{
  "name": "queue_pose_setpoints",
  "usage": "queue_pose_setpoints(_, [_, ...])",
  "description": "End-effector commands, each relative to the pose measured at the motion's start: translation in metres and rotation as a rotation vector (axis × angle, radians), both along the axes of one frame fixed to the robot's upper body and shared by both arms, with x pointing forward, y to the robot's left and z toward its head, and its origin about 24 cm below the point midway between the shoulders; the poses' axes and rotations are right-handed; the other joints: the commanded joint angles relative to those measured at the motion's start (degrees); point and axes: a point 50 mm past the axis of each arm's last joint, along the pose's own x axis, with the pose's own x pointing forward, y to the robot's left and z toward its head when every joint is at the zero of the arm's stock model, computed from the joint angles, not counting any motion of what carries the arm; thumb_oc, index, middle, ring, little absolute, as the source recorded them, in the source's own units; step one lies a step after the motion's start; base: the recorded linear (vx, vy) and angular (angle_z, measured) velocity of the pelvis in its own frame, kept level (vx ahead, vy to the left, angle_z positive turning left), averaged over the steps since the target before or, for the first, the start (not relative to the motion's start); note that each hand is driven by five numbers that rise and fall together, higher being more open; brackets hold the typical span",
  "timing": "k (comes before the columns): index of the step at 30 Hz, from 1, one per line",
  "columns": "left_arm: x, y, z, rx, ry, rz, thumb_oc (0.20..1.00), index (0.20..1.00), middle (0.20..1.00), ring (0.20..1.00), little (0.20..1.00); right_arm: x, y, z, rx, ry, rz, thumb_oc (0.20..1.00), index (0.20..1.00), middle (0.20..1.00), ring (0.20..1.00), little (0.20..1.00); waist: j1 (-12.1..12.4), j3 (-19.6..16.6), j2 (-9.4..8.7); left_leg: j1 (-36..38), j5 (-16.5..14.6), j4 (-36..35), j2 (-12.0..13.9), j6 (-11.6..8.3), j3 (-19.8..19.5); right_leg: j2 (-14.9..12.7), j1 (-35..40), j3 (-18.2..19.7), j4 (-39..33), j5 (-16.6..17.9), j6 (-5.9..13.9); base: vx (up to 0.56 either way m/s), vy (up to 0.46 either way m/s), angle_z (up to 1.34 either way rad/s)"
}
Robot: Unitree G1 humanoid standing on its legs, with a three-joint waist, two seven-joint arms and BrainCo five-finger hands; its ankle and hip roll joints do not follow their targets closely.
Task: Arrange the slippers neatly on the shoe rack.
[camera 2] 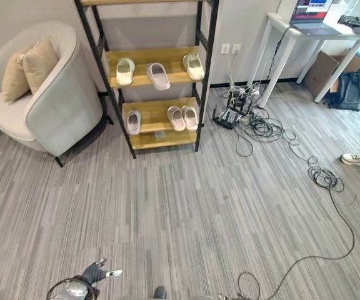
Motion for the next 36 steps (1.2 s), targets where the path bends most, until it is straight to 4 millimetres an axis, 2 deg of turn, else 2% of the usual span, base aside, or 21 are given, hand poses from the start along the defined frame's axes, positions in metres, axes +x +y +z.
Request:
queue_pose_setpoints(1, [-0.023, 0.017, -0.005, 0.055, 0.05, 0.03, 1.0, 1.0, 1.0, 1.0, 1.0, -0.006, -0.01, -0.001, -0.052, 0.044, 0.005, 1.0, 1.0, 1.0, 1.0, 1.0, -1.84, 1.03, 1.39, -3.0, 1.74, 1.05, 2.6, -6.7, 1.67, -1.37, 9.34, -2.71, -33.27, 7.59, -0.96, 0.51, 0.027, 0.2])
queue_pose_setpoints(4, [-0.022, 0.011, -0.006, 0.061, 0.054, -0.029, 1.0, 1.0, 1.0, 1.0, 1.0, -0.009, -0.011, -0.001, -0.061, 0.06, 0.014, 1.0, 1.0, 1.0, 1.0, 1.0, -4.03, 1.9, 0.71, -0.41, 0.2, 0.59, 2.0, -7.67, -0.12, -0.09, 8.2, 1.01, -45.92, 8.15, 0.46, 0.31, -0.134, 0.3])
queue_pose_setpoints(5, [-0.021, 0.01, -0.007, 0.063, 0.054, -0.03, 1.0, 1.0, 1.0, 1.0, 1.0, -0.014, -0.014, -0.002, -0.062, 0.078, 0.004, 1.0, 1.0, 1.0, 1.0, 1.0, -4.98, 2.26, 0.49, 1.33, -0.55, -0.11, 2.1, -8.36, -0.91, 1.06, 7.64, 4.31, -52.94, 10.78, 1.74, 0.28, -0.19, 0.94])
queue_pose_setpoints(6, [-0.024, 0.01, -0.008, 0.058, 0.063, -0.021, 1.0, 1.0, 1.0, 1.0, 1.0, -0.02, -0.014, -0.003, -0.058, 0.104, 0.003, 1.0, 1.0, 1.0, 1.0, 1.0, -5.08, 2.05, 0.34, 2.26, -1.04, -0.38, 2.18, -8.76, -1.0, 1.05, 7.36, 4.42, -54.66, 11.68, 1.99, 0.25, -0.193, 1.31])
queue_pose_setpoints(9, [-0.027, 0.008, -0.009, 0.043, 0.07, -0.004, 1.0, 1.0, 1.0, 1.0, 1.0, -0.032, -0.016, -0.005, -0.067, 0.143, -0.009, 1.0, 1.0, 1.0, 1.0, 1.0, -5.02, 1.39, -0.09, 2.77, -1.89, 0.23, 2.13, -9.17, -2.25, 0.71, 9.2, 5.07, -57.06, 12.31, 1.89, 0.15, -0.19, 0.5])
queue_pose_setpoints(10, [-0.038, 0.01, -0.012, 0.022, 0.094, 0.077, 1.0, 1.0, 1.0, 1.0, 1.0, -0.042, -0.017, -0.007, -0.064, 0.178, -0.016, 1.0, 1.0, 1.0, 1.0, 1.0, -3.95, 0.01, -0.51, 3.38, -2.06, 0.41, 3.59, -10.31, -4.47, 1.9, 10.75, 5.56, -56.18, 11.44, 0.5, 0.17, -0.289, 0.25])
queue_pose_setpoints(15, [-0.042, 0.019, -0.012, 0.006, 0.094, 0.206, 1.0, 1.0, 1.0, 1.0, 1.0, -0.048, -0.021, -0.006, -0.065, 0.188, -0.035, 1.0, 1.0, 1.0, 1.0, 1.0, -2.82, -0.62, -1.28, 1.67, -0.64, 2.93, 5.65, -12.74, -8.1, 2.79, 12.38, 1.87, -54.78, 8.22, -1.54, 0.09, -0.22, 0.56])
queue_pose_setpoints(16, [-0.036, 0.021, -0.01, 0.0, 0.078, 0.234, 1.0, 1.0, 1.0, 1.0, 1.0, -0.042, -0.023, -0.005, -0.074, 0.169, -0.033, 1.0, 1.0, 1.0, 1.0, 1.0, -2.27, 0.04, -2.16, -1.49, 0.66, 8.57, 6.37, -13.91, -6.64, 2.28, 14.29, -0.86, -54.43, 6.57, -2.53, 0.07, -0.148, 1.26])
queue_pose_setpoints(17, [-0.03, 0.02, -0.009, 0.002, 0.061, 0.227, 1.0, 1.0, 1.0, 1.0, 1.0, -0.036, -0.026, -0.003, -0.082, 0.15, -0.033, 1.0, 1.0, 1.0, 1.0, 1.0, -2.1, 1.17, -2.94, -4.54, 1.27, 13.6, 7.59, -13.57, -2.55, 1.68, 16.13, -2.91, -53.94, 5.22, -3.54, 0.12, -0.143, 1.79])
queue_pose_setpoints(18, [-0.029, 0.019, -0.008, 0.014, 0.061, 0.195, 1.0, 1.0, 1.0, 1.0, 1.0, -0.03, -0.029, -0.001, -0.093, 0.134, -0.03, 1.0, 1.0, 1.0, 1.0, 1.0, -1.99, 1.8, -3.3, -6.49, 0.68, 13.43, 9.0, -13.04, 1.05, 1.28, 17.5, -4.28, -53.75, 4.07, -3.66, 0.13, -0.012, 1.62])
queue_pose_setpoints(20, [-0.033, 0.019, -0.01, 0.025, 0.081, 0.162, 1.0, 1.0, 1.0, 1.0, 1.0, -0.026, -0.03, 0.0, -0.1, 0.121, -0.026, 1.0, 1.0, 1.0, 1.0, 1.0, -1.56, 1.58, -3.24, -7.8, 1.8, 8.45, 10.18, -13.15, 2.76, 1.0, 18.41, -5.68, -53.83, 3.31, -3.1, 0.18, 0.091, 0.64])
queue_pose_setpoints(22, [-0.035, 0.023, -0.01, 0.047, 0.091, 0.145, 1.0, 1.0, 1.0, 1.0, 1.0, -0.018, -0.029, 0.001, -0.108, 0.093, -0.011, 1.0, 1.0, 1.0, 1.0, 1.0, -0.65, 1.74, -3.08, -12.21, 7.2, 3.76, 11.37, -14.06, 2.45, 1.18, 20.49, -6.11, -54.71, 2.39, -2.75, 0.23, 0.13, 0.36])
queue_pose_setpoints(24, [-0.04, 0.029, -0.01, 0.067, 0.109, 0.141, 1.0, 1.0, 1.0, 1.0, 1.0, -0.013, -0.026, 0.002, -0.109, 0.079, 0.0, 1.0, 1.0, 1.0, 1.0, 1.0, 0.46, 2.21, -3.23, -15.08, 9.66, -0.32, 11.72, -14.59, 2.82, 0.91, 23.22, -5.67, -55.73, 1.22, -2.33, 0.28, 0.177, 0.23])
queue_pose_setpoints(25, [-0.047, 0.033, -0.011, 0.073, 0.139, 0.155, 1.0, 1.0, 1.0, 1.0, 1.0, -0.013, -0.025, 0.001, -0.11, 0.087, 0.016, 1.0, 1.0, 1.0, 1.0, 1.0, 0.75, 1.54, -2.73, -13.65, 10.37, -2.65, 12.43, -14.66, 3.14, 1.15, 23.86, -5.26, -55.71, 0.88, -2.04, 0.53, 0.384, -0.32])
queue_pose_setpoints(26, [-0.058, 0.039, -0.013, 0.098, 0.173, 0.165, 1.0, 1.0, 1.0, 1.0, 1.0, -0.013, -0.017, -0.001, -0.124, 0.117, 0.121, 1.0, 1.0, 1.0, 1.0, 1.0, 1.37, 0.08, -3.1, -12.81, 10.27, -0.99, 11.01, -14.24, 2.45, -1.02, 24.89, -4.63, -55.87, 1.92, -0.65, 0.52, 0.395, -0.65])
queue_pose_setpoints(29, [-0.06, 0.044, -0.012, 0.119, 0.183, 0.152, 1.0, 1.0, 1.0, 1.0, 1.0, 0.003, -0.005, 0.0, -0.115, 0.075, 0.197, 1.0, 1.0, 1.0, 1.0, 1.0, 2.63, -0.69, -4.46, -12.82, 7.71, 2.26, 9.29, -13.06, 3.65, -3.45, 25.13, -2.92, -56.23, 4.17, 1.12, 0.37, 0.299, -0.57])
queue_pose_setpoints(31, [-0.057, 0.049, -0.01, 0.133, 0.169, 0.151, 1.0, 1.0, 1.0, 1.0, 1.0, 0.007, -0.001, 0.0, -0.106, 0.065, 0.216, 1.0, 1.0, 1.0, 1.0, 1.0, 3.31, -1.31, -4.99, -11.83, 5.1, 3.71, 7.79, -11.31, 4.63, -5.35, 23.71, -1.86, -53.76, 6.86, 2.33, 0.29, 0.269, -0.46])
queue_pose_setpoints(33, [-0.046, 0.047, -0.007, 0.132, 0.128, 0.14, 1.0, 1.0, 1.0, 1.0, 1.0, 0.013, 0.001, 0.002, -0.102, 0.047, 0.211, 1.0, 1.0, 1.0, 1.0, 1.0, 2.91, -0.89, -4.73, -11.04, 3.81, 4.49, 6.4, -9.85, 5.38, -7.48, 20.76, -1.32, -48.03, 12.76, 3.32, 0.16, 0.217, -0.02])
queue_pose_setpoints(34, [-0.04, 0.045, -0.006, 0.127, 0.107, 0.133, 1.0, 1.0, 1.0, 1.0, 1.0, 0.015, 0.002, 0.002, -0.1, 0.041, 0.212, 1.0, 1.0, 1.0, 1.0, 1.0, 2.77, -0.62, -4.27, -10.74, 3.54, 4.61, 6.12, -9.32, 5.44, -7.86, 19.62, -1.3, -45.6, 13.89, 3.13, 0.21, 0.246, 0.08])
queue_pose_setpoints(35, [-0.026, 0.042, -0.002, 0.121, 0.056, 0.116, 1.0, 1.0, 1.0, 1.0, 1.0, 0.015, 0.005, 0.002, -0.091, 0.033, 0.213, 1.0, 1.0, 1.0, 1.0, 1.0, 1.84, -0.24, -3.08, -8.99, 2.95, 3.91, 5.75, -8.52, 4.93, -7.4, 17.13, -0.73, -41.37, 14.0, 1.8, 0.24, 0.218, 0.09])
queue_pose_setpoints(36, [-0.021, 0.04, -0.001, 0.115, 0.038, 0.112, 1.0, 1.0, 1.0, 1.0, 1.0, 0.013, 0.006, 0.001, -0.088, 0.037, 0.217, 1.0, 1.0, 1.0, 1.0, 1.0, 1.39, -0.18, -2.61, -7.93, 2.61, 3.47, 5.65, -8.4, 4.55, -6.81, 15.78, -1.09, -40.91, 12.94, 1.32, 0.28, 0.163, 0.03])
